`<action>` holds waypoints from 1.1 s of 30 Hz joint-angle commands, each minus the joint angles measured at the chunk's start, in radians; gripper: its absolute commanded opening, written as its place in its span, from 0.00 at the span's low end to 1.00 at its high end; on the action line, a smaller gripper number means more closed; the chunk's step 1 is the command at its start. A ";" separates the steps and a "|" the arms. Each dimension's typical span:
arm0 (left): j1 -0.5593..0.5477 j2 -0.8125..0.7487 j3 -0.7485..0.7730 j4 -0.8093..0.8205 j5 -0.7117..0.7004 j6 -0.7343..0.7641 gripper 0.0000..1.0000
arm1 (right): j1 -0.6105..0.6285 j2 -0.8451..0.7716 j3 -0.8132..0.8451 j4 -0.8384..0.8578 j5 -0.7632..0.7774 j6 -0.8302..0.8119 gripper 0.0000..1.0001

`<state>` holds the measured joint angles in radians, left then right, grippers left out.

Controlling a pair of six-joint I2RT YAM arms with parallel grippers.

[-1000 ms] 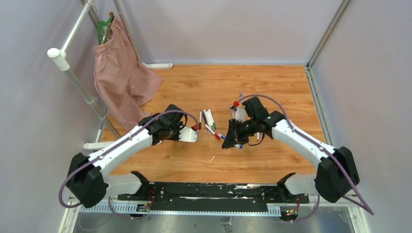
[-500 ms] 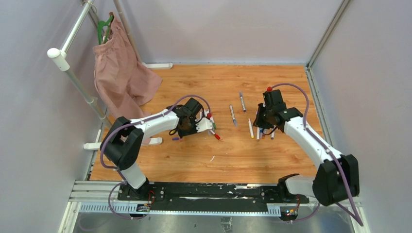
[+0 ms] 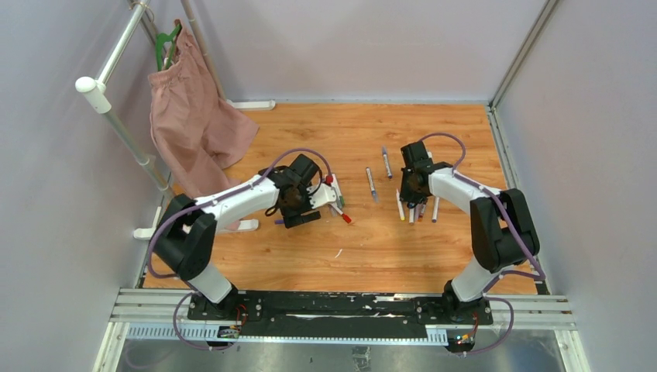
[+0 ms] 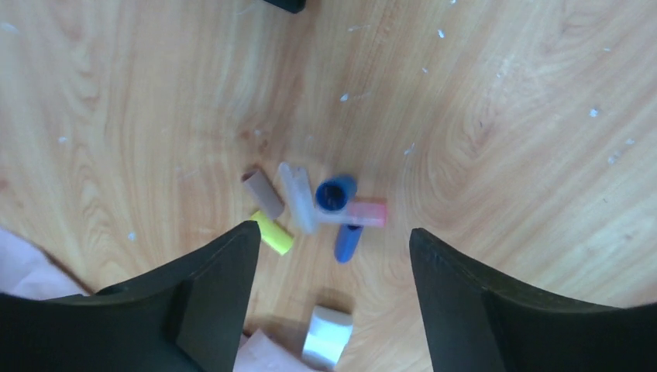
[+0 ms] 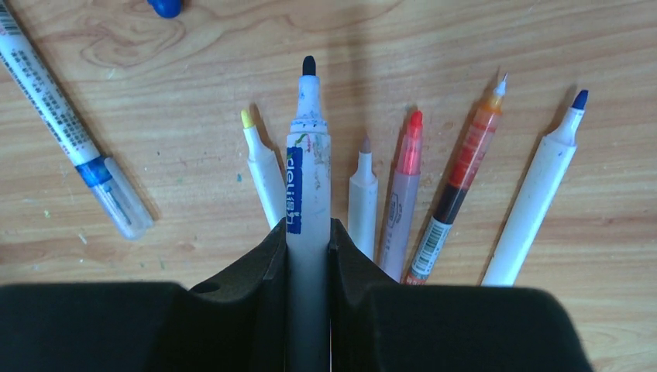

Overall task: Open the pen caps
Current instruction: Place the pen at the center of the board.

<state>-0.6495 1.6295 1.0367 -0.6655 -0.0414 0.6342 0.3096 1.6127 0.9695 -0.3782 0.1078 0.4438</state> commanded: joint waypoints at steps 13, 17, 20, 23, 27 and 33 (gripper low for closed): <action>0.071 -0.376 0.242 -0.216 0.074 -0.159 1.00 | -0.013 0.014 -0.023 0.019 0.022 -0.011 0.27; 0.084 -0.419 0.258 -0.233 0.056 -0.163 1.00 | -0.014 -0.010 -0.037 0.016 0.011 -0.007 0.31; 0.092 -0.435 0.257 -0.242 0.050 -0.166 1.00 | -0.014 -0.027 -0.044 0.012 0.006 0.000 0.31; 0.094 -0.445 0.252 -0.250 0.043 -0.178 1.00 | -0.010 -0.055 -0.038 -0.001 0.006 0.006 0.30; 0.106 -0.476 0.240 -0.250 0.044 -0.180 1.00 | 0.052 -0.136 -0.005 -0.024 0.068 0.007 0.31; 0.134 -0.524 0.232 -0.249 0.043 -0.198 1.00 | 0.241 -0.091 0.144 -0.034 0.068 -0.020 0.39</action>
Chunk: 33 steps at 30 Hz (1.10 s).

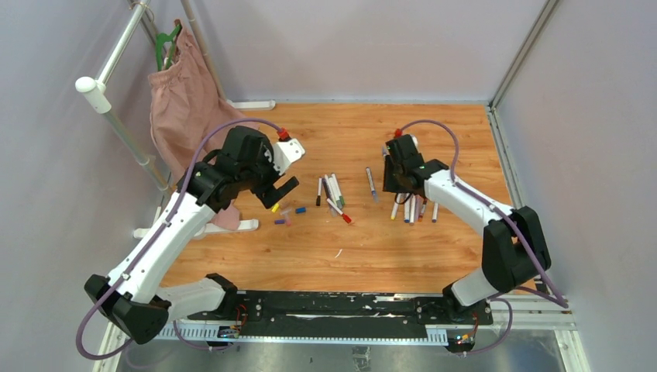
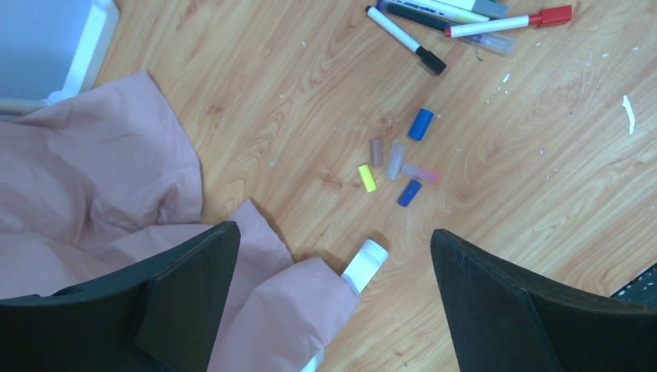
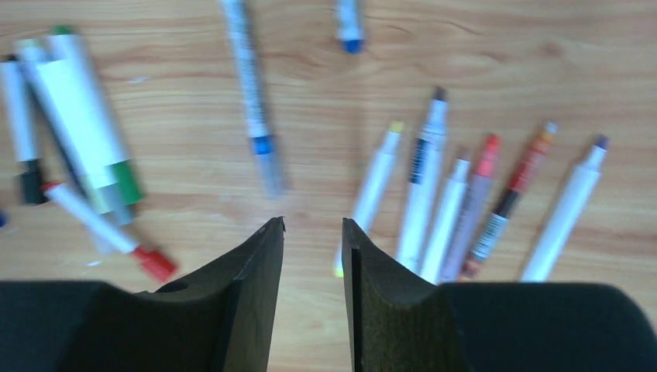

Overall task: Open the pen caps
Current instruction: Place the pen at the center of the board, then pick up the pen from the center of the board.

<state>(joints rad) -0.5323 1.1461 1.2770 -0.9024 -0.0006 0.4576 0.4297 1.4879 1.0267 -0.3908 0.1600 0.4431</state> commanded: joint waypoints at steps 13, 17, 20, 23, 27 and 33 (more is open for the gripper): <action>0.035 -0.103 -0.074 -0.014 -0.059 -0.002 1.00 | 0.397 0.364 0.303 -0.029 -0.117 -0.215 0.42; 0.035 -0.107 -0.074 -0.015 -0.056 0.000 1.00 | 0.401 0.387 0.295 -0.033 -0.101 -0.226 0.41; 0.035 -0.108 -0.077 -0.015 -0.051 0.002 1.00 | 0.402 0.397 0.285 -0.036 -0.090 -0.233 0.40; 0.035 -0.106 -0.080 -0.015 -0.049 0.000 1.00 | 0.402 0.405 0.272 -0.034 -0.086 -0.239 0.37; 0.035 -0.102 -0.081 -0.015 -0.040 -0.001 1.00 | 0.402 0.420 0.261 -0.024 -0.091 -0.241 0.34; 0.035 -0.100 -0.077 -0.018 -0.035 -0.001 1.00 | 0.401 0.443 0.261 -0.017 -0.100 -0.248 0.29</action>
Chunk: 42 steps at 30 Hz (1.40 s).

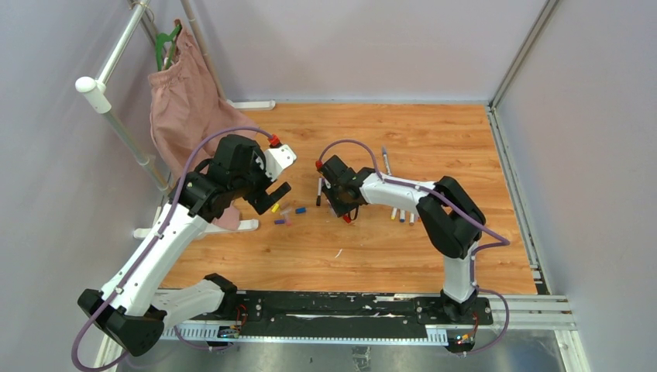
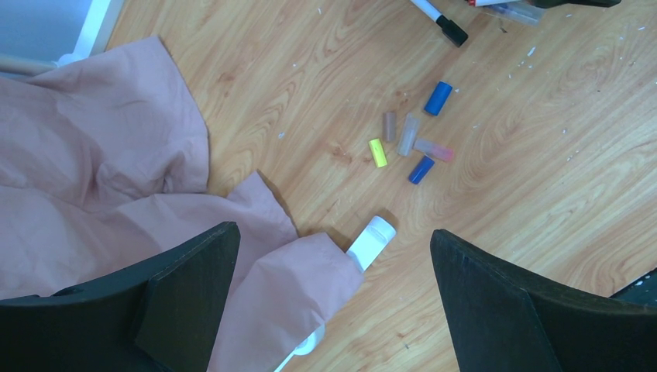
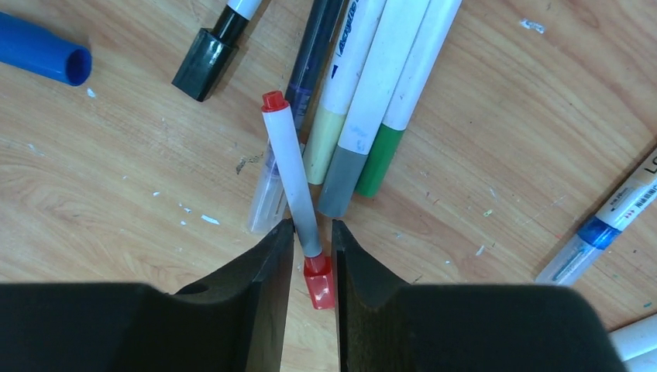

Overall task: Open the pen caps
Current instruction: Pick up the pen from the center of the board.

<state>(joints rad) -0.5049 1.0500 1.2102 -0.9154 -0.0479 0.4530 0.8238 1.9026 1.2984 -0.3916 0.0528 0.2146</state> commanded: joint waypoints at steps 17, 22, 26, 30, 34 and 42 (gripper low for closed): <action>0.008 0.005 -0.007 -0.014 0.131 -0.057 1.00 | 0.009 -0.246 -0.027 -0.004 -0.145 0.068 0.00; 0.008 0.016 -0.018 -0.010 0.285 -0.127 1.00 | 0.020 -0.379 -0.102 0.193 -0.214 0.256 0.00; 0.008 0.030 -0.026 0.009 0.389 -0.184 1.00 | 0.071 -0.480 -0.187 0.427 -0.146 0.452 0.00; 0.008 0.026 -0.043 0.049 0.454 -0.229 1.00 | 0.138 -0.505 -0.186 0.511 -0.022 0.539 0.00; 0.008 0.020 -0.053 0.076 0.517 -0.249 1.00 | 0.184 -0.503 -0.160 0.551 0.054 0.589 0.00; 0.008 -0.012 -0.087 0.132 0.487 -0.256 0.80 | 0.247 -0.503 -0.156 0.586 0.126 0.613 0.00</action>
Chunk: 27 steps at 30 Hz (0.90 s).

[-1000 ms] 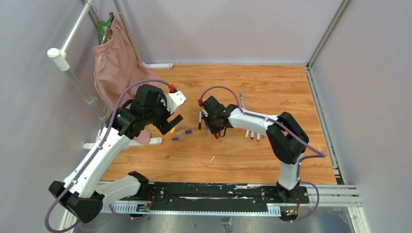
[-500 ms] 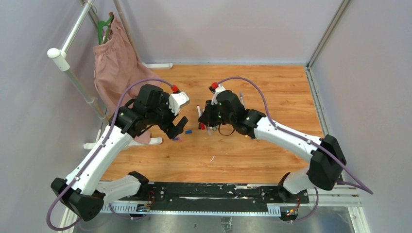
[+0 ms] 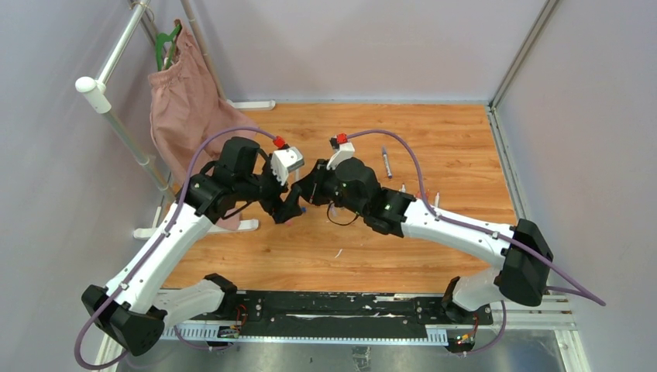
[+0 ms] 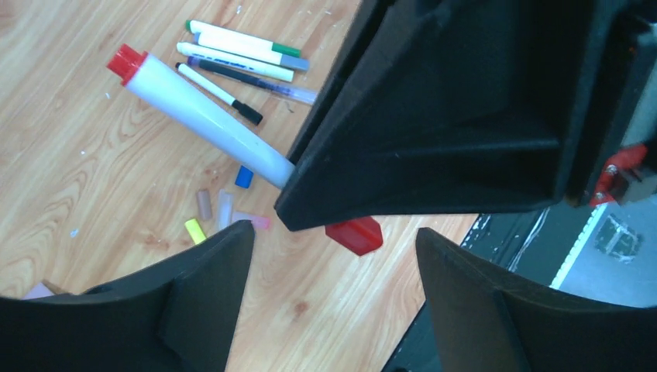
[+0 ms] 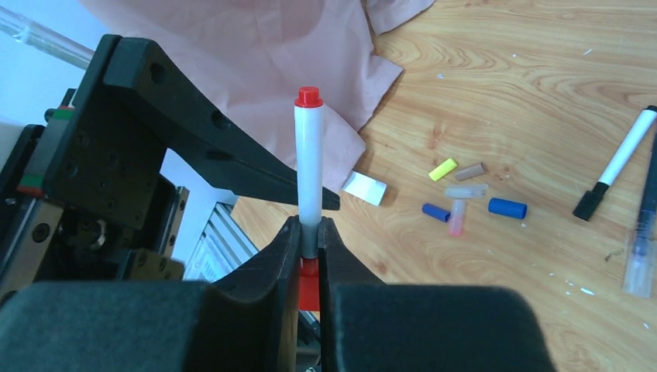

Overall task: Open the pen caps
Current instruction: Pick up the pen from the center of the board, then open the pen cap from the pen.

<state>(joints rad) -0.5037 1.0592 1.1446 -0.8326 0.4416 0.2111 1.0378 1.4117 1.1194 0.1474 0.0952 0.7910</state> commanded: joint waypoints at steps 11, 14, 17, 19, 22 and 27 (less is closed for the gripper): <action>0.007 -0.020 -0.063 0.090 -0.161 0.038 0.07 | 0.051 -0.055 -0.011 -0.005 0.119 0.057 0.15; 0.007 -0.043 -0.092 0.090 -0.221 0.116 0.00 | 0.036 -0.100 -0.021 -0.057 0.137 0.054 0.26; 0.007 -0.082 -0.144 0.089 -0.283 0.240 0.00 | -0.043 -0.154 0.001 -0.175 0.054 0.059 0.35; 0.006 -0.114 -0.194 0.077 -0.302 0.346 0.00 | -0.119 -0.172 0.036 -0.262 -0.044 0.051 0.42; 0.003 -0.167 -0.259 0.046 -0.315 0.514 0.00 | -0.224 -0.150 0.101 -0.382 -0.250 0.019 0.45; -0.031 -0.260 -0.322 -0.011 -0.318 0.726 0.00 | -0.318 0.003 0.182 -0.480 -0.606 -0.011 0.50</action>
<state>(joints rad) -0.5045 0.8654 0.8520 -0.7902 0.1463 0.6971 0.7643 1.2984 1.2491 -0.1665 -0.1627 0.8196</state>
